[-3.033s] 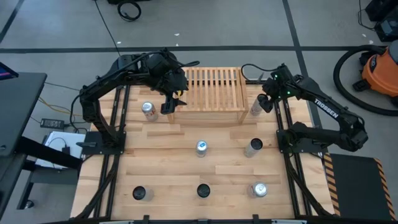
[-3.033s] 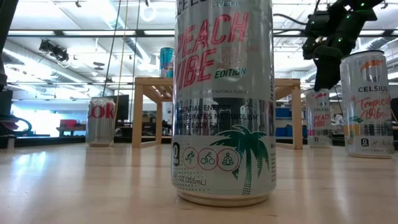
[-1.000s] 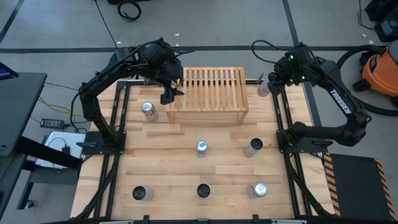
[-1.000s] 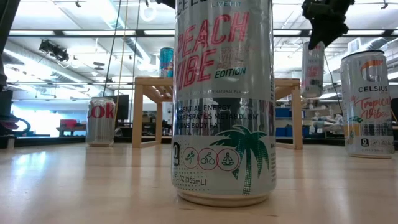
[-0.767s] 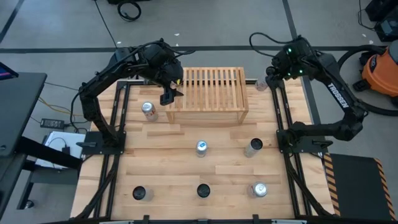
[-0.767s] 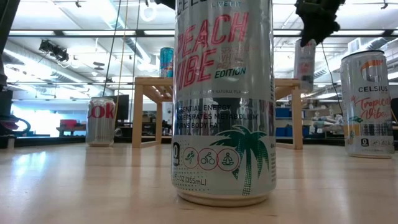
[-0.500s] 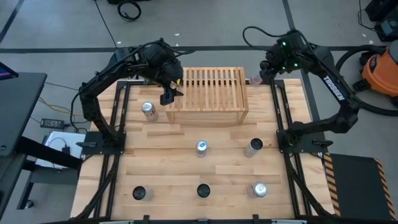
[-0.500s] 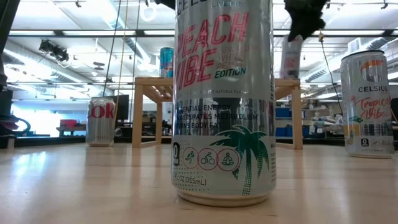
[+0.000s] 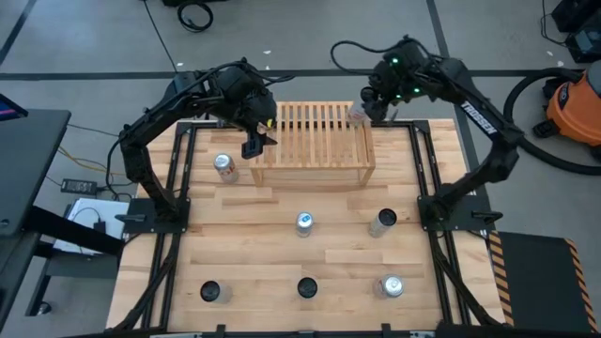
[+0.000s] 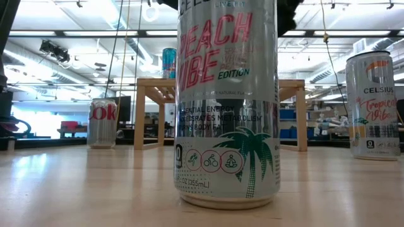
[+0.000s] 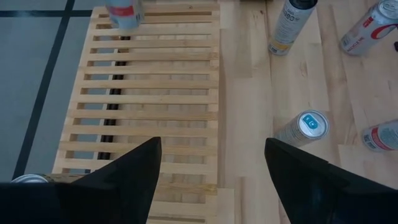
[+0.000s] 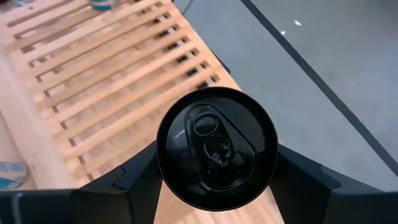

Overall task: Place canned beverage on shelf
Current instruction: Put the top white and pink soda can on the shelf

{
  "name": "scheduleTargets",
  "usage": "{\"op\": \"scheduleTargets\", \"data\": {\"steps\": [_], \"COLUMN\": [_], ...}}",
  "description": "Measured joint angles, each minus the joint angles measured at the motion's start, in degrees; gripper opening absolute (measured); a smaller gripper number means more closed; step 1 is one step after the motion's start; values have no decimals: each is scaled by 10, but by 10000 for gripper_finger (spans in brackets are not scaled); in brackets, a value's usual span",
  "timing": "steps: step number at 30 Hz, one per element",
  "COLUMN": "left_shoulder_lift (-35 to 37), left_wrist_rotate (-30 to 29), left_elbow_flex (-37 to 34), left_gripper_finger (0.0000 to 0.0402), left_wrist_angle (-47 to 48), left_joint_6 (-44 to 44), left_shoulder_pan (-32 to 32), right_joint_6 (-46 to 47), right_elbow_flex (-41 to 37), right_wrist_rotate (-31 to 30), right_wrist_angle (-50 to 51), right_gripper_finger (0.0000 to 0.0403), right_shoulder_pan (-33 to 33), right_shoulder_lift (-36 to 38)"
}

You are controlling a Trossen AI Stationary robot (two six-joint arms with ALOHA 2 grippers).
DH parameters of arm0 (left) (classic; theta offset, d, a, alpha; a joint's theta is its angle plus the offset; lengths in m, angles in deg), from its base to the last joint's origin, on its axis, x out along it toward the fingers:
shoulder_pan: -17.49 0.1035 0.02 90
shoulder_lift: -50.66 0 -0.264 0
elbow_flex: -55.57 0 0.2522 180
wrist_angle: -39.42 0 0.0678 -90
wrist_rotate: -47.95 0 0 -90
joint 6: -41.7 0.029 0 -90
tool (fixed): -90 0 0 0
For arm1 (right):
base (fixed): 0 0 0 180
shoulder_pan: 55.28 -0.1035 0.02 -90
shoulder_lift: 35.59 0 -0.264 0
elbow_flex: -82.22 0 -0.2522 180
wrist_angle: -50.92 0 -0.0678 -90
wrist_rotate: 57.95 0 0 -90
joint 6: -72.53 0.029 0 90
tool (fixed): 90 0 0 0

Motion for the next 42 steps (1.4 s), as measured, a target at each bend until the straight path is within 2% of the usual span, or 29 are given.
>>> {"op": "scheduleTargets", "data": {"steps": [14,23,42], "left_shoulder_lift": [0,0,0], "left_wrist_rotate": [0,0,0], "left_elbow_flex": [0,0,0], "left_gripper_finger": [288,288,288], "left_wrist_angle": [0,0,0], "left_joint_6": [0,-1,-5], "left_shoulder_pan": [0,0,0], "right_joint_6": [-5,-8,-1], "right_elbow_flex": [49,55,54], "right_wrist_rotate": [0,16,36], "right_wrist_angle": [-52,-122,-212], "right_gripper_finger": [254,254,255], "right_shoulder_pan": [-65,-100,-116], "right_shoulder_lift": [-80,-101,-142]}}
